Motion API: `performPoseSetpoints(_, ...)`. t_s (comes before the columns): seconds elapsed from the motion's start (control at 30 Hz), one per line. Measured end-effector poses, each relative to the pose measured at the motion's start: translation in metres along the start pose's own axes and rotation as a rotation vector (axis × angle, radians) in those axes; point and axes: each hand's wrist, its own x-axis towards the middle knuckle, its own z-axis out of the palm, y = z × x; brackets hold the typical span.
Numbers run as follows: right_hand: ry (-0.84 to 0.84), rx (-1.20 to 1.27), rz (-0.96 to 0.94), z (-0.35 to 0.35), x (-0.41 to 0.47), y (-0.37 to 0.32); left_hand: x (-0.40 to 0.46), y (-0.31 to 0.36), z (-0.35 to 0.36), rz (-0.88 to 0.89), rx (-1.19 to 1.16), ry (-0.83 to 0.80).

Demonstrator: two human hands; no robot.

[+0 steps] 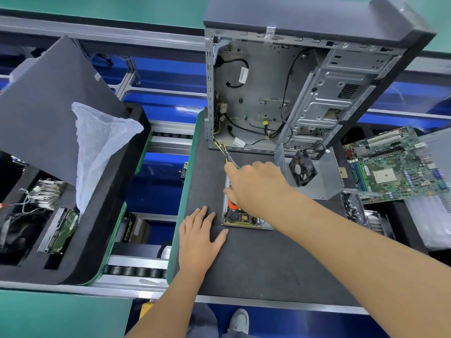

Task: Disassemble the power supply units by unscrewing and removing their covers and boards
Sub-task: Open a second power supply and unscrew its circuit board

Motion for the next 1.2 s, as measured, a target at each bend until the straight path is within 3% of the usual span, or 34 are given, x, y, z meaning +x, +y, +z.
performPoseSetpoints(0.2, -0.215, 0.293, -0.085, -0.001, -0.001, 0.0, 0.0, 0.0, 0.0, -0.009, -0.001, -0.011)
performPoseSetpoints(0.27, -0.226, 0.269, -0.039, -0.002, -0.002, -0.004, 0.0, 0.0, 0.0, 0.005, -0.004, 0.003)
performPoseSetpoints(0.4, -0.122, 0.019, 0.184, -0.003, -0.002, -0.008, -0.001, -0.001, 0.001, 0.029, 0.003, 0.029)
performPoseSetpoints(0.57, 0.06, -0.074, 0.085, 0.002, -0.003, -0.001, -0.001, -0.001, 0.002, 0.039, -0.001, 0.045)
performPoseSetpoints(0.67, 0.063, 0.017, -0.013, 0.01, -0.002, 0.001, -0.001, 0.0, 0.001, 0.036, 0.003, 0.048)
performPoseSetpoints(0.8, -0.121, 0.335, -0.069, 0.009, -0.002, 0.005, 0.0, 0.0, 0.0, 0.016, 0.002, 0.03)
performPoseSetpoints(0.9, -0.211, 0.424, -0.003, 0.004, -0.006, 0.002, -0.001, 0.001, 0.0, 0.029, 0.006, 0.036)
performPoseSetpoints(1.03, -0.086, 0.016, 0.076, -0.006, -0.005, -0.007, -0.001, 0.0, 0.0, 0.018, 0.007, 0.034)
performPoseSetpoints(1.13, -0.016, 0.013, 0.004, -0.005, -0.005, -0.009, -0.001, -0.001, 0.001, 0.028, 0.009, 0.043)
performPoseSetpoints(1.2, -0.073, 0.109, -0.04, -0.004, -0.006, -0.008, 0.0, -0.001, 0.002, 0.027, 0.015, 0.038)
